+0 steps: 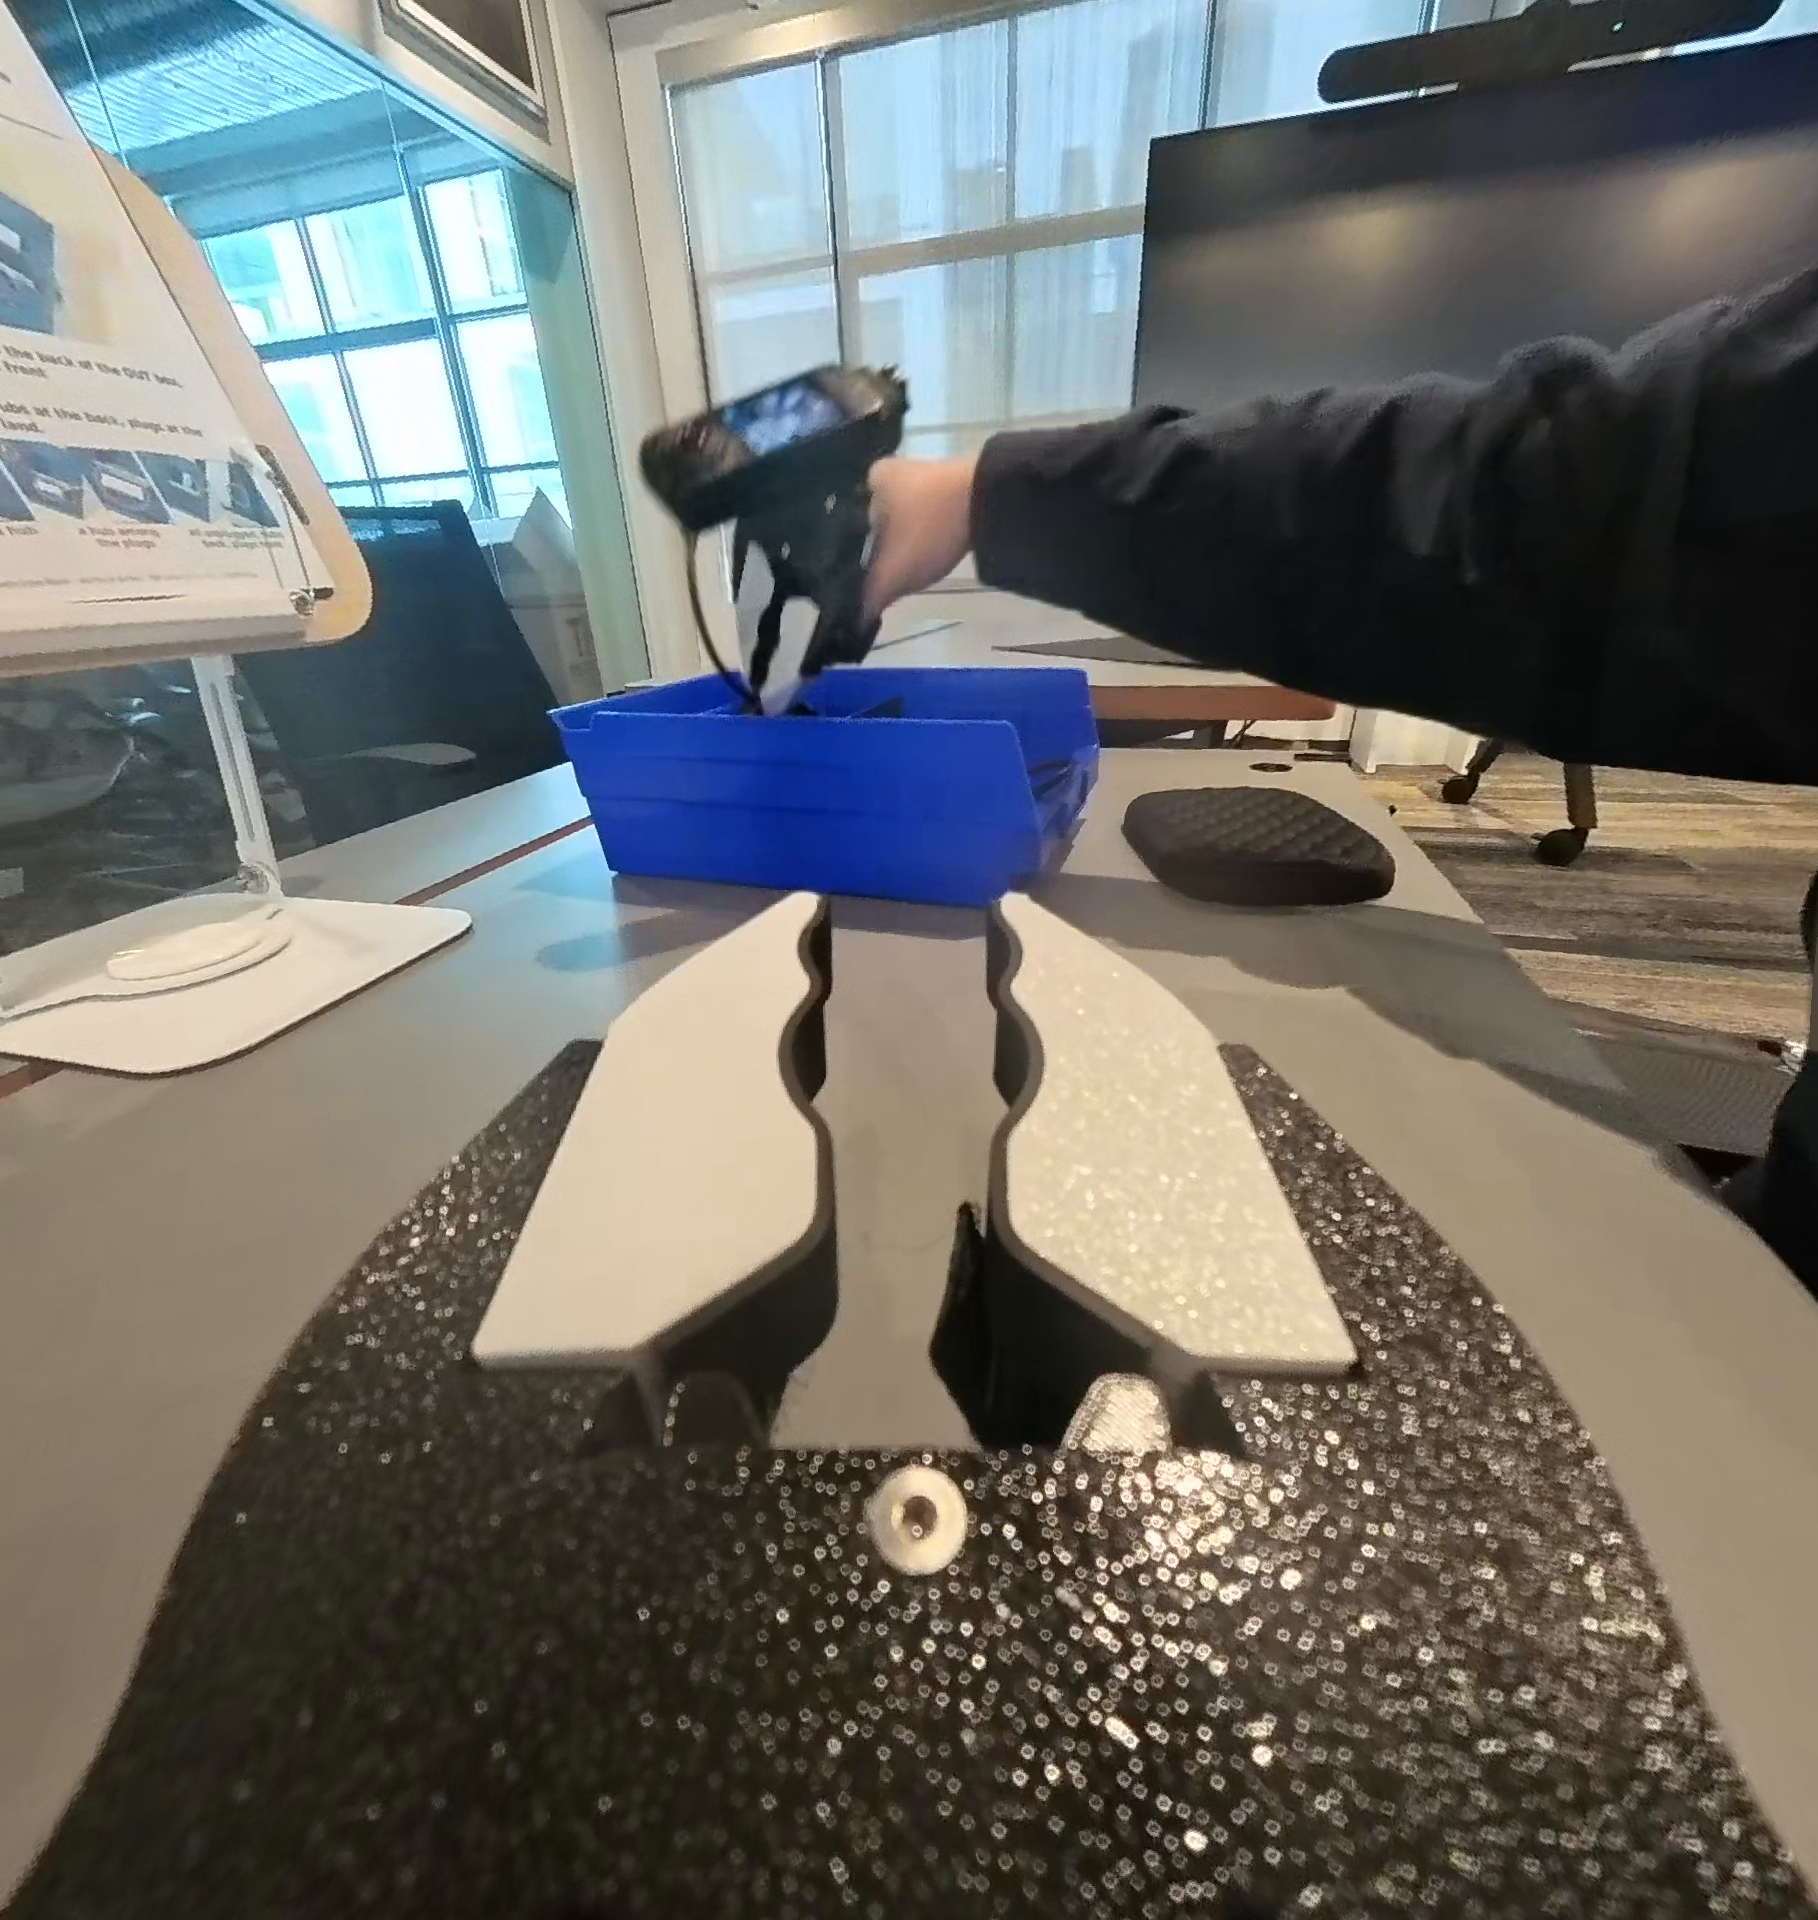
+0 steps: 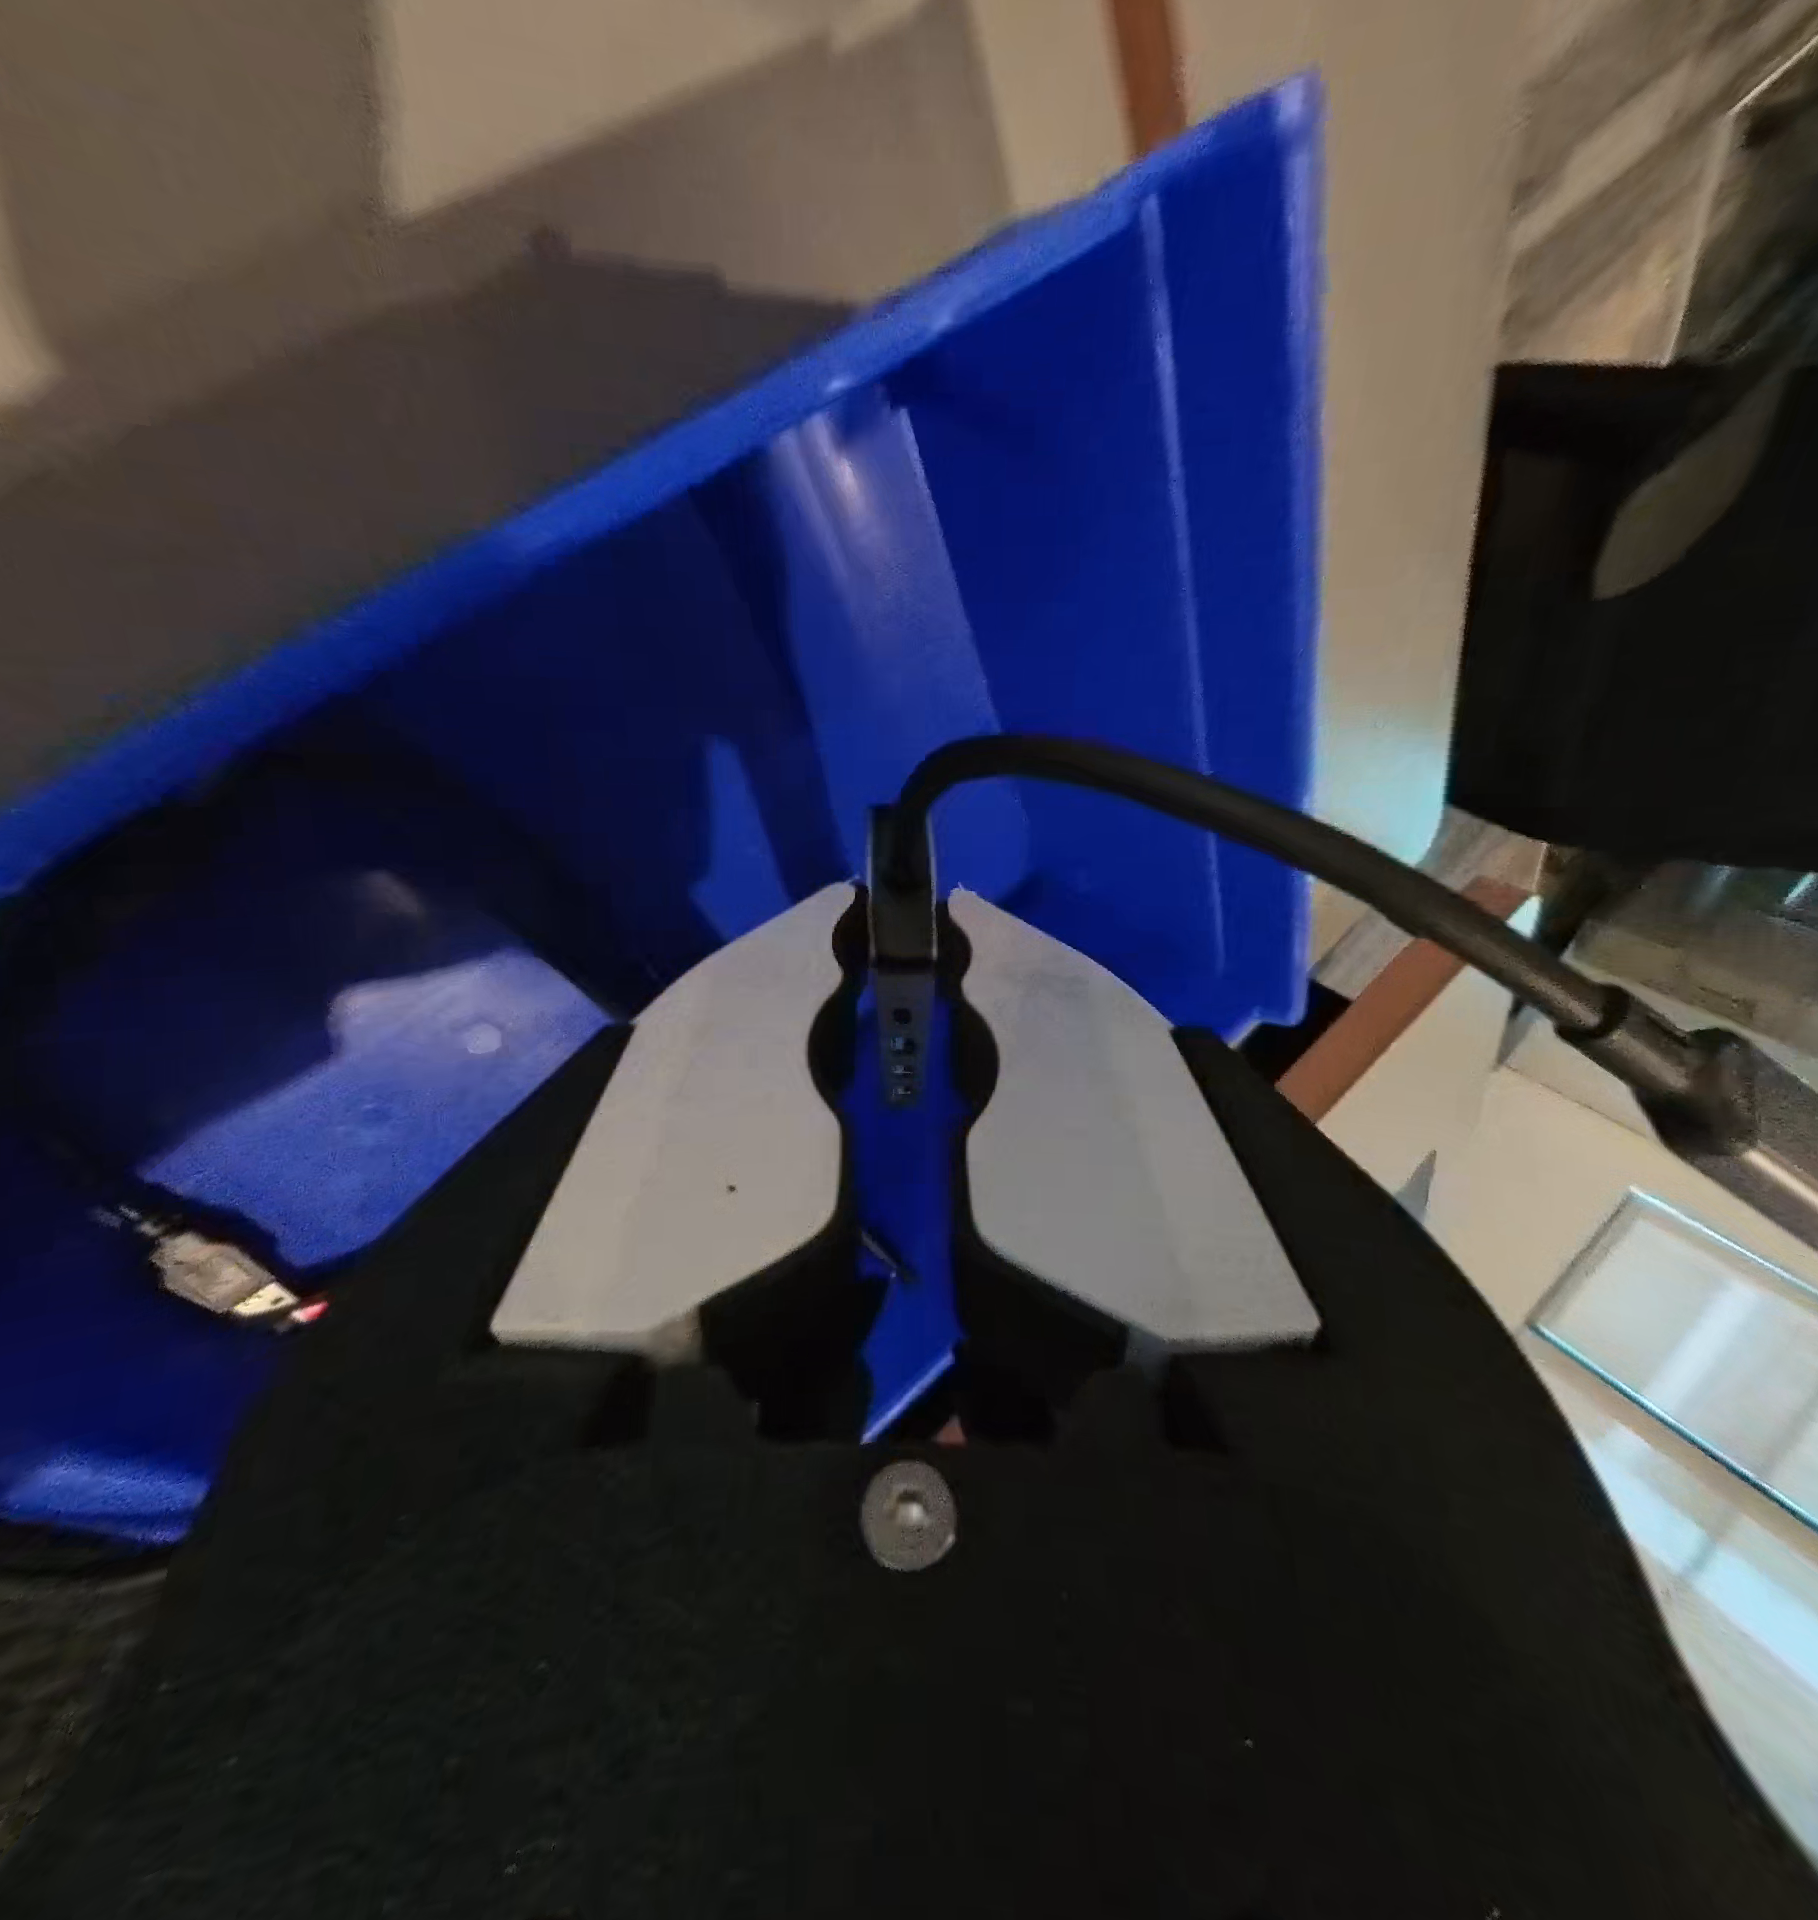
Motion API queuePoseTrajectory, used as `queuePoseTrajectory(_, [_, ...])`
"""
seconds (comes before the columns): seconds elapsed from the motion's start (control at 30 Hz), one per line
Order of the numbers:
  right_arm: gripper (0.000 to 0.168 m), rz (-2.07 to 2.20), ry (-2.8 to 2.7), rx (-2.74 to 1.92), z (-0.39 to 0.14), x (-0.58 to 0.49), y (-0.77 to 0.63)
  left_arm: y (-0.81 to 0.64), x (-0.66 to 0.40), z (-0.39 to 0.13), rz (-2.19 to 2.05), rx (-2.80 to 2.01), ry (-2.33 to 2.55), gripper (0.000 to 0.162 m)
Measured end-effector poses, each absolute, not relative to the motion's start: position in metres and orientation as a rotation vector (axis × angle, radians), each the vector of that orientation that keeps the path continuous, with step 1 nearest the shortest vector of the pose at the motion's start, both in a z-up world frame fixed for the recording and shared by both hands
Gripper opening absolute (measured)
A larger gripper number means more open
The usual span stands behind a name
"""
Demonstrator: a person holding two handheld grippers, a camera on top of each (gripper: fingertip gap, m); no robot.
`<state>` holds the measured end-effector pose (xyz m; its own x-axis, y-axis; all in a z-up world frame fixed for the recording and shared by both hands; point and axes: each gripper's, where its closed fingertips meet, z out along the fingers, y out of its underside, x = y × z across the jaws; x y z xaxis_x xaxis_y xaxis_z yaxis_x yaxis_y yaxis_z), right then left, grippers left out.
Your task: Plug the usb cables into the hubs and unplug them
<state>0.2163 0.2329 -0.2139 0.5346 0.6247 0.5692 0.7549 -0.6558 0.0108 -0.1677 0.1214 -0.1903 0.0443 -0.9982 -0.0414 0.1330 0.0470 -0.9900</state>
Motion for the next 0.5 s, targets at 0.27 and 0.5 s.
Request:
queuePoseTrajectory(0.27, [0.012, -0.838, -1.213, -2.598, -0.247, 0.217, 0.235, 0.122, -0.167, -0.193, -1.211, -1.107, 1.113, 0.027])
queuePoseTrajectory(0.5, [0.018, -0.933, -1.198, -2.476, -0.228, 0.217, 0.228, 0.122, -0.166, -0.193, -1.217, -1.111, 1.111, 0.027])
